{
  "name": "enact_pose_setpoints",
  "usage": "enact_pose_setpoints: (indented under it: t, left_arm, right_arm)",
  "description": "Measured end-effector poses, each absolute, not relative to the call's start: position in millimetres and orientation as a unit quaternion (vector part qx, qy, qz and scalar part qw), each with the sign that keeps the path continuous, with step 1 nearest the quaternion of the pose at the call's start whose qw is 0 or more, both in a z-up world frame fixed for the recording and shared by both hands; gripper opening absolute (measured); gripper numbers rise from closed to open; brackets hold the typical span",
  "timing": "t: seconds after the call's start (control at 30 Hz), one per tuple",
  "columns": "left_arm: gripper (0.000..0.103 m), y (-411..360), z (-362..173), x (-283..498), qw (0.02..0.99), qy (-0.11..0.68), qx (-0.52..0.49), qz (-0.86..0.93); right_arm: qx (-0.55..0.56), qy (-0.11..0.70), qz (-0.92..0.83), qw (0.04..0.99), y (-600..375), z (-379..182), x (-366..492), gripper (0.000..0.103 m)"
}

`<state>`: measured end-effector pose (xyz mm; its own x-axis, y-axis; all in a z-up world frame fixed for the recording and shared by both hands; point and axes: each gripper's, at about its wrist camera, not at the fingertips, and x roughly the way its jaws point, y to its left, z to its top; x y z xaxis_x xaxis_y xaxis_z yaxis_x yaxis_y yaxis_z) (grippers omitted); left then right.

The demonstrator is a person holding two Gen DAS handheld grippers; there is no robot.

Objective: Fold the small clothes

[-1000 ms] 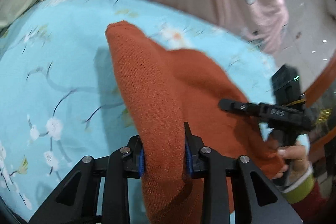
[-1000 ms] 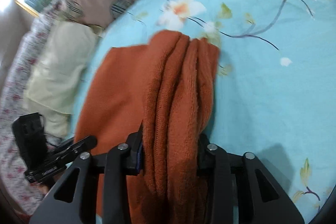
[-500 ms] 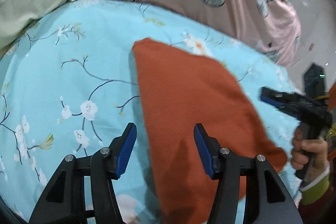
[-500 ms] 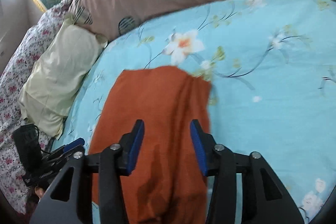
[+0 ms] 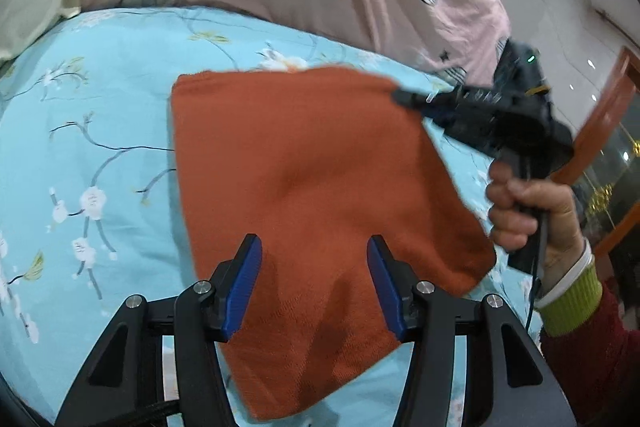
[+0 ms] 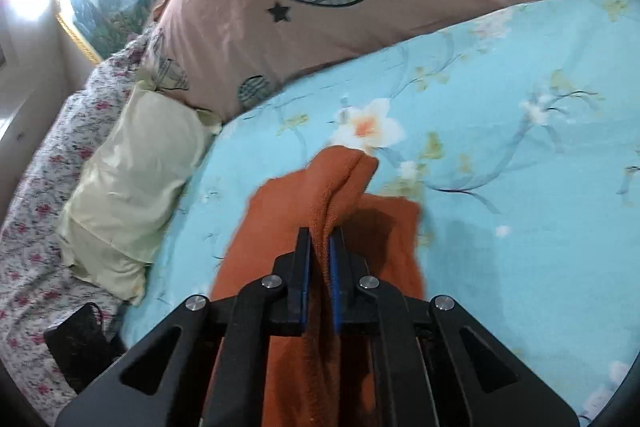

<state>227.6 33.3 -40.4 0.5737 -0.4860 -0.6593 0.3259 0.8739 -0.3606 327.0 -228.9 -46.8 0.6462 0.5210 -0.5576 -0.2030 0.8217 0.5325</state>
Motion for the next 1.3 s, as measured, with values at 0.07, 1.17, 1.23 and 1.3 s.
enact_pose_setpoints:
  t: [0.07,1.17,1.23,1.3]
  left_arm:
    - [0.053,26.9,-46.7,228.7,0.877,0.407,-0.092,-0.237]
    - [0.044,38.8,-57.6,322.9,0.863,0.448,-0.157,-0.173]
    - [0.034,35.5,-67.6,335.8,0.86,0.463,-0.143,-0.159]
    - [0.034,29.4,-68.3,340.0,0.862,0.467,-0.121,-0.157]
  right_arm:
    - [0.219,0.405,0.179,0.869,-233.8,-75.6,335.9,0.009]
    - [0.195,0.446,0.108,0.867,-195.5,-103.2,363.6,0.001]
    - [0.238,0.444,0.112,0.857,-211.7,-111.6,363.1,0.0]
    - [0.217,0.444,0.102,0.864,-212.1,-105.6,358.7,0.0]
